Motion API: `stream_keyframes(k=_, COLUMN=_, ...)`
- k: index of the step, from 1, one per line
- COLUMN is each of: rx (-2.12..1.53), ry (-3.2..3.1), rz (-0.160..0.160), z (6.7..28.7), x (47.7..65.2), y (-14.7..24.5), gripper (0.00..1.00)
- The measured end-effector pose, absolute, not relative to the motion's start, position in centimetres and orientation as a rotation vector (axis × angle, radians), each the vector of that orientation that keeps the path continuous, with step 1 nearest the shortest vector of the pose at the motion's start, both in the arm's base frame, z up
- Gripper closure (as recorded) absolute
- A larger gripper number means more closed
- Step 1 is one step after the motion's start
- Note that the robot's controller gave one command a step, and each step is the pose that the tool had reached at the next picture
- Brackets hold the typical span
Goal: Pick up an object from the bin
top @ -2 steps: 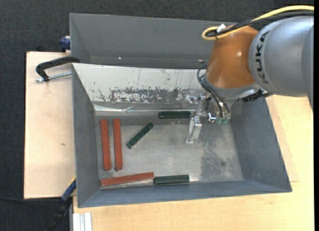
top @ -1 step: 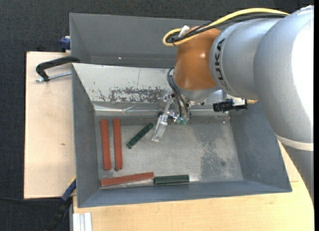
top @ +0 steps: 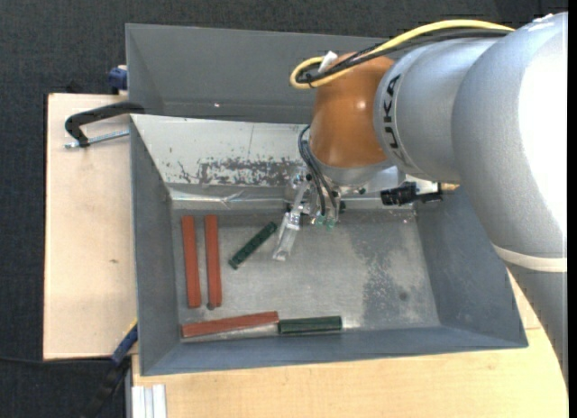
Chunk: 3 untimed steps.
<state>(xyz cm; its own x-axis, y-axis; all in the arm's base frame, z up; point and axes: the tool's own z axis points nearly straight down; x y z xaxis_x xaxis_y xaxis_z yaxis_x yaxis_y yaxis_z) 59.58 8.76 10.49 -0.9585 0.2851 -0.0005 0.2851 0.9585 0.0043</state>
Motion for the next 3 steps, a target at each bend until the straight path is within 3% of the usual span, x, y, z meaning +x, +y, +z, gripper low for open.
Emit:
stream_keyframes(k=1, rx=0.007, ry=3.141, rz=0.002, z=7.1, x=56.8, y=15.8, gripper=1.0)
stream_keyframes(k=2, rx=0.006, ry=3.141, rz=0.002, z=7.1, x=56.8, y=15.8, gripper=1.0)
stream_keyframes(k=3, rx=0.046, ry=3.141, rz=0.003, z=10.8, x=57.6, y=15.3, gripper=1.0)
